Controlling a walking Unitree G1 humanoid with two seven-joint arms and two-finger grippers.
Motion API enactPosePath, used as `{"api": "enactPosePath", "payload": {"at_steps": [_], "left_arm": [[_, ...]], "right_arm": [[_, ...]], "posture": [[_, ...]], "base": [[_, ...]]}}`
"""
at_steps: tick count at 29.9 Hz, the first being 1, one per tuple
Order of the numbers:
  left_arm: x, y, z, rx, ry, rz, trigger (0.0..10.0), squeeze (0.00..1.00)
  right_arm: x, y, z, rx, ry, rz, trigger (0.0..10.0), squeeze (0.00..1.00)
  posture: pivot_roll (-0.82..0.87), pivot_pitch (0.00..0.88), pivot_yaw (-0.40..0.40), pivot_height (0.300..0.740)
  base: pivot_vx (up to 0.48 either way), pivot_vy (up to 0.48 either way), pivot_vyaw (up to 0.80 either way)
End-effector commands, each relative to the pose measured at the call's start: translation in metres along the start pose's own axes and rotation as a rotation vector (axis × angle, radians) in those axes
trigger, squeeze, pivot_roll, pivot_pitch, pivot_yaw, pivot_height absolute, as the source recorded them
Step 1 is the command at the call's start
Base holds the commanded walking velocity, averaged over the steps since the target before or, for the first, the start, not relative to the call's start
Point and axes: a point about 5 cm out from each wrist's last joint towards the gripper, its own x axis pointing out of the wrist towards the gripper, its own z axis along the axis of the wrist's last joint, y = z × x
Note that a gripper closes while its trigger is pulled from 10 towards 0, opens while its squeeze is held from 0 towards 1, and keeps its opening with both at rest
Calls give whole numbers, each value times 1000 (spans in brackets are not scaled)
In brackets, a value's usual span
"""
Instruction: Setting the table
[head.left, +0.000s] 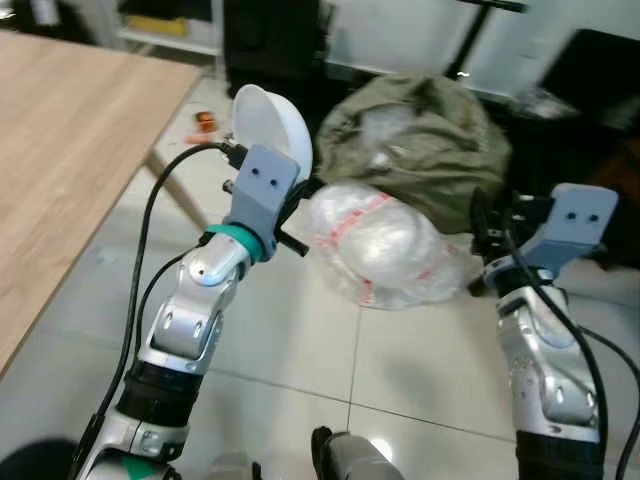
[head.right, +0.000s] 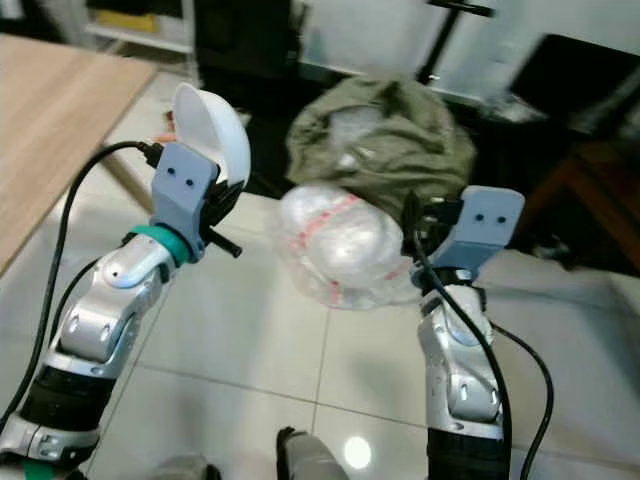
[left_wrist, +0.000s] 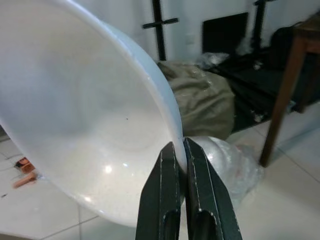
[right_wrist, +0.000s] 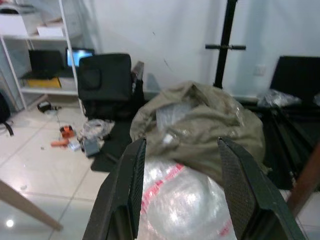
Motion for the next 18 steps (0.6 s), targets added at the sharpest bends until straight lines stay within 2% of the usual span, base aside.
{"api": "enactPosePath", "payload": {"at_steps": [1,18], "left_arm": [[1,-1,-3,1,15,2,10000,0],[6,-3,-2,-3,2,-6,10000,0]], "right_arm": [[-2,-3,-2,-2,10,-17,10000,0],[-5,-7,-2,-16,8,-22,10000,0]], "posture": [[43,48,7,740],[21,34,10,740]], "base": [[0,0,-800],[0,0,-800]]}}
